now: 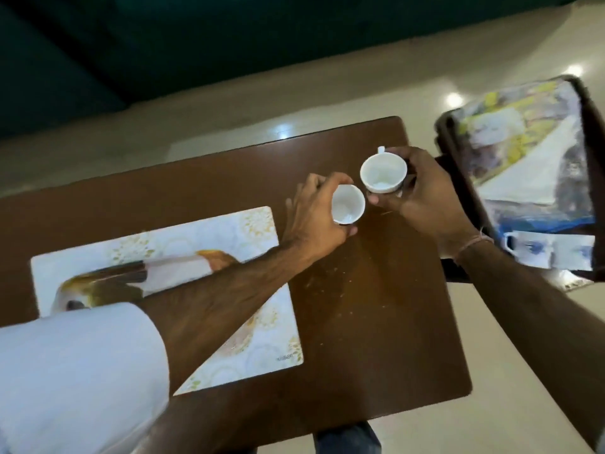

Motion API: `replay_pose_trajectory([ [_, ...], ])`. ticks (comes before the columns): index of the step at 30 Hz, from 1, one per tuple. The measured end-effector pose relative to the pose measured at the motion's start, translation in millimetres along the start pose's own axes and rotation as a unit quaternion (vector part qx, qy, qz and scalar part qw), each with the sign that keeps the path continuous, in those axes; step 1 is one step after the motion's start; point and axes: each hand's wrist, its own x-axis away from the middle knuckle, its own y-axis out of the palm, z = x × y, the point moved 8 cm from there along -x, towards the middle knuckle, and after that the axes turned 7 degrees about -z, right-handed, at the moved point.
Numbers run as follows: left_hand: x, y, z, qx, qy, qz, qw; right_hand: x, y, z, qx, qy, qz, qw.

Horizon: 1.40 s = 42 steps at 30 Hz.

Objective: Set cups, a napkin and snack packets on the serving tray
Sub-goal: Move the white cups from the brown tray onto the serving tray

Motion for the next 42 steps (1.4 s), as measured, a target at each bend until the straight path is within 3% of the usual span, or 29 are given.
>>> replay_pose_trajectory([
  [9, 110, -87, -140, 0.018, -0.057, 0.048, 0.997, -13, 170, -105, 0.059, -0.087, -0.186, 0.977],
  [17, 213, -123, -224, 0.064, -0.084, 0.186, 0.977, 7, 309, -164, 0.149, -0.196, -0.354, 0.902],
  [26, 265, -121, -275, 0.072, -0.145, 0.176, 0.971, 25, 382, -196, 0.172, -0.251, -0.425, 0.852],
  [33, 278, -113, -285, 0.075, -0.114, 0.201, 0.97, 32, 412, -210, 0.205, -0.271, -0.469, 0.815],
  [39, 285, -122, -274, 0.051, -0.113, 0.212, 0.969, 36, 420, -211, 0.221, -0.278, -0.473, 0.807],
  [42, 284, -132, -261, 0.011, -0.101, 0.215, 0.971, 36, 411, -202, 0.208, -0.255, -0.462, 0.824],
])
